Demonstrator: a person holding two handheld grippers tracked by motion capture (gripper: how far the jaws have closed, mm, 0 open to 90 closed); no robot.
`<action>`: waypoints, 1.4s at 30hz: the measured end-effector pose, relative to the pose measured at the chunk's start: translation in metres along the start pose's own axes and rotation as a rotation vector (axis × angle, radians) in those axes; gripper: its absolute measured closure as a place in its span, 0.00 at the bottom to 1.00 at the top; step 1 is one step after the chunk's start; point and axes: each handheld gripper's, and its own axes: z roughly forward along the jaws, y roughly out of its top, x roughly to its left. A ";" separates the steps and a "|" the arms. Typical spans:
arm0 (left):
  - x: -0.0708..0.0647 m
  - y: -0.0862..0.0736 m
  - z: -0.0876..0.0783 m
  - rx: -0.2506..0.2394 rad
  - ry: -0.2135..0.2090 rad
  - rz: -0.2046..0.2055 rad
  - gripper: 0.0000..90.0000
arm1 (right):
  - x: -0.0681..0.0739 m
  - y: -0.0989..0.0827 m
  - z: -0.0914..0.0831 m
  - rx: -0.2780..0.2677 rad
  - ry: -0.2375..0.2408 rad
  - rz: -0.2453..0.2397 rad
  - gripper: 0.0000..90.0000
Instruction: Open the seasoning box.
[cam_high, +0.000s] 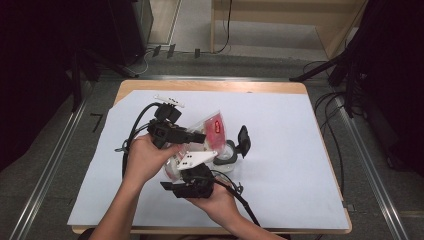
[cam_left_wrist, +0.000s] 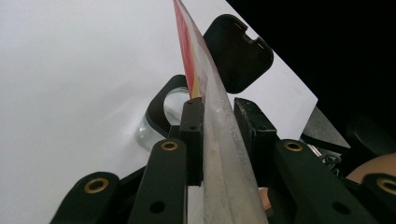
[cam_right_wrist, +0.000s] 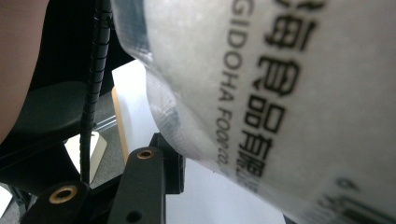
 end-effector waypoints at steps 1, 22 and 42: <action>0.000 0.000 0.000 0.000 0.000 -0.001 0.83 | 0.000 0.000 0.000 0.000 -0.001 0.002 0.70; -0.003 0.001 -0.002 -0.011 -0.002 -0.010 0.80 | 0.003 0.001 -0.001 -0.012 0.007 0.015 0.70; -0.005 -0.001 -0.004 0.006 0.001 -0.022 0.77 | 0.002 0.001 -0.003 -0.029 0.019 0.040 0.70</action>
